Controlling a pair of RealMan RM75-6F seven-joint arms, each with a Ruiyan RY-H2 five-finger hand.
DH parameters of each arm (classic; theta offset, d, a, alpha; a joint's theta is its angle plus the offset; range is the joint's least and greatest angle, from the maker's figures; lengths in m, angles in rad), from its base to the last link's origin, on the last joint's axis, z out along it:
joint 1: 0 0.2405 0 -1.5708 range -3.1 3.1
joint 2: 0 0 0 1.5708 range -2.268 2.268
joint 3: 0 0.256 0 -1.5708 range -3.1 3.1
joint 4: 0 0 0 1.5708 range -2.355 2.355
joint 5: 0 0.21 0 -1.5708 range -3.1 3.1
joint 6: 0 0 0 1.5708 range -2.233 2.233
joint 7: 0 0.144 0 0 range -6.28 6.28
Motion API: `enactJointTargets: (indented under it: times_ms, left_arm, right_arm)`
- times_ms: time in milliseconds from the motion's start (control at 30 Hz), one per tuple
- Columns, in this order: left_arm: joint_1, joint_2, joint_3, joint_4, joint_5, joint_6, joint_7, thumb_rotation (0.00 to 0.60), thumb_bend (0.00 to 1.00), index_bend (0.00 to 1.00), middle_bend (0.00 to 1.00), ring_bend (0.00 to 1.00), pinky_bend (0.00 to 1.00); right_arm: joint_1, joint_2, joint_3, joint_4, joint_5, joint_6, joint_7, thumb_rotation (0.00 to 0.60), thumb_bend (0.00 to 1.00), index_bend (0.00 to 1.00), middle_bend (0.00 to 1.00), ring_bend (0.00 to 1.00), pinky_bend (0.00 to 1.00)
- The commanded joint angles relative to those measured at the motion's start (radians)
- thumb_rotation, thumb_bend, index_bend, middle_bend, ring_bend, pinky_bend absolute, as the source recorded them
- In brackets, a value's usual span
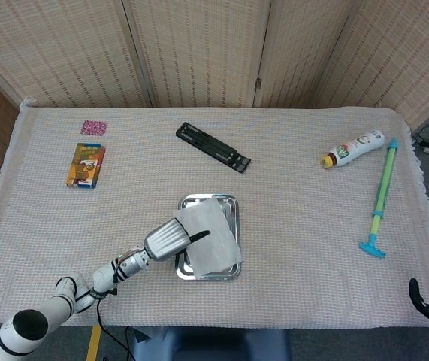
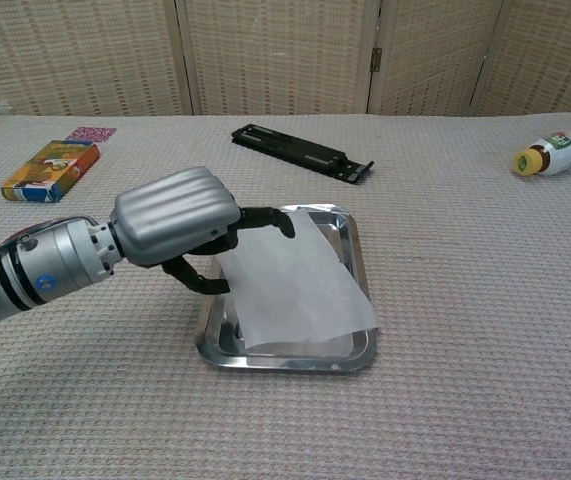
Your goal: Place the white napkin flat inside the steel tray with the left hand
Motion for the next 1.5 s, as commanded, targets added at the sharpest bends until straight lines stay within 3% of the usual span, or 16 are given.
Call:
enactJointTargets:
  times_ms: [33,400,500,567,633,733,833,1000,1300,1500]
  left_arm:
    - [0.007,0.041,-0.001,-0.054,-0.005,0.005,0.036,0.6,0.26,0.27,1.0,1.0,1.0]
    - [0.03,0.16,-0.011,-0.239,-0.027,-0.005,0.14,0.6,0.25,0.27,1.0,1.0,1.0]
    - [0.049,0.204,-0.016,-0.316,-0.055,-0.022,0.149,0.6,0.26,0.32,1.0,1.0,1.0]
    - [0.057,0.229,-0.027,-0.388,-0.088,-0.057,0.161,0.6,0.38,0.33,1.0,1.0,1.0]
    - [0.059,0.265,-0.048,-0.488,-0.144,-0.129,0.216,0.6,0.6,0.32,1.0,1.0,1.0]
    - [0.058,0.344,-0.081,-0.682,-0.248,-0.244,0.32,0.6,0.78,0.32,1.0,1.0,1.0]
    - [0.066,0.418,-0.098,-0.863,-0.33,-0.307,0.426,0.6,0.87,0.3,1.0,1.0,1.0]
    - [0.091,0.465,-0.088,-1.047,-0.408,-0.343,0.565,0.6,0.93,0.26,1.0,1.0,1.0]
    - [0.091,0.44,-0.068,-1.134,-0.423,-0.396,0.647,0.6,1.0,0.24,1.0,1.0,1.0]
    - [0.088,0.377,-0.077,-1.122,-0.444,-0.417,0.682,0.6,1.0,0.23,1.0,1.0,1.0]
  right_arm:
    - [0.0,0.001,0.0,0.001,-0.002,0.001,0.001,0.6,0.5,0.0,0.0,0.0,0.0]
    - [0.0,-0.007,-0.007,-0.004,-0.027,0.005,-0.022,0.6,0.5,0.0,0.0,0.0,0.0]
    - [0.003,-0.008,-0.006,-0.005,-0.021,-0.005,-0.022,0.6,0.5,0.0,0.0,0.0,0.0]
    - [0.005,-0.008,-0.007,-0.005,-0.022,-0.009,-0.021,0.6,0.5,0.0,0.0,0.0,0.0]
    - [0.005,-0.007,-0.008,-0.006,-0.023,-0.01,-0.02,0.6,0.5,0.0,0.0,0.0,0.0]
    - [0.005,-0.003,-0.006,-0.009,-0.019,-0.009,-0.01,0.6,0.5,0.0,0.0,0.0,0.0]
    - [0.006,0.001,-0.008,-0.007,-0.014,-0.014,0.004,0.6,0.5,0.0,0.0,0.0,0.0]
    - [0.01,0.001,-0.018,-0.009,-0.03,-0.022,0.009,0.6,0.5,0.0,0.0,0.0,0.0]
    - [-0.002,0.009,-0.036,-0.026,-0.069,0.013,0.019,0.6,0.5,0.0,0.0,0.0,0.0]
    - [-0.008,0.018,-0.036,-0.029,-0.076,0.039,0.043,0.6,0.5,0.0,0.0,0.0,0.0]
